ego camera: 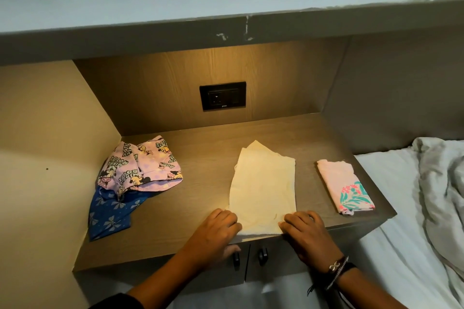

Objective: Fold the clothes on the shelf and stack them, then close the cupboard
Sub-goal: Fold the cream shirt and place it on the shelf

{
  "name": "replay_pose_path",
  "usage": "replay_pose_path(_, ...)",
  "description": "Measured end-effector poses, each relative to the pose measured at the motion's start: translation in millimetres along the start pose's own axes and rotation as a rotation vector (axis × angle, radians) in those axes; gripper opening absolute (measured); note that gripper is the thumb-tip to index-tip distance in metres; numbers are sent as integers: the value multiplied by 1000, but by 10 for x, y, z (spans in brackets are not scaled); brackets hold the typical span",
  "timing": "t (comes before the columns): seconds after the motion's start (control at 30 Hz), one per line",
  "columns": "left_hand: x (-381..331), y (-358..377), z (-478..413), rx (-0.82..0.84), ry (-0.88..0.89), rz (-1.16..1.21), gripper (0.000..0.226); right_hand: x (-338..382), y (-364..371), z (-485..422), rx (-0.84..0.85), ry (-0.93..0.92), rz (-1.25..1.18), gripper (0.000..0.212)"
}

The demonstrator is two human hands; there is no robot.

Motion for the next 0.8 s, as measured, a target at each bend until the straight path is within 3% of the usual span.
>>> replay_pose_path(0.17,-73,8,57,-52,101,-3,16,27,-68,8,-10,-86,-64,23)
replay_pose_path(0.23,-81,-27,81,-52,109,65,14,4,-131,14,-20,-63,-191,15)
replay_pose_path(0.27,-88,-74,86,-20,78,169,13,-14,-176,21,-38,-13,-292,21)
replay_pose_path(0.33,-70,-190,65,106,-80,469,14,-82,-228,41,-86,146,-548,36)
replay_pose_path(0.4,-53,-239,20,242,-293,740,14,-177,-249,51,-106,318,-751,25)
replay_pose_path(0.47,-5,-239,-56,246,-474,927,13,-264,-235,27,-136,424,-818,11)
replay_pose_path(0.57,74,-197,-198,247,-696,1179,13,-386,-205,-78,-179,540,-889,11)
replay_pose_path(0.7,159,-113,-360,207,-918,1195,18,-544,-107,-295,-143,641,-862,13)
replay_pose_path(0.8,168,-33,-414,154,-976,944,32,-578,-12,-379,-3,660,-717,10)
Point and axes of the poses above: each hand's wrist, its own z-axis away from the middle knuckle, its own y-axis out of the palm, x = y × z, the point moved 4 cm from there along -z, towards the middle knuckle, and after that the axes turned 14 degrees about -y, right-handed, at the moved point
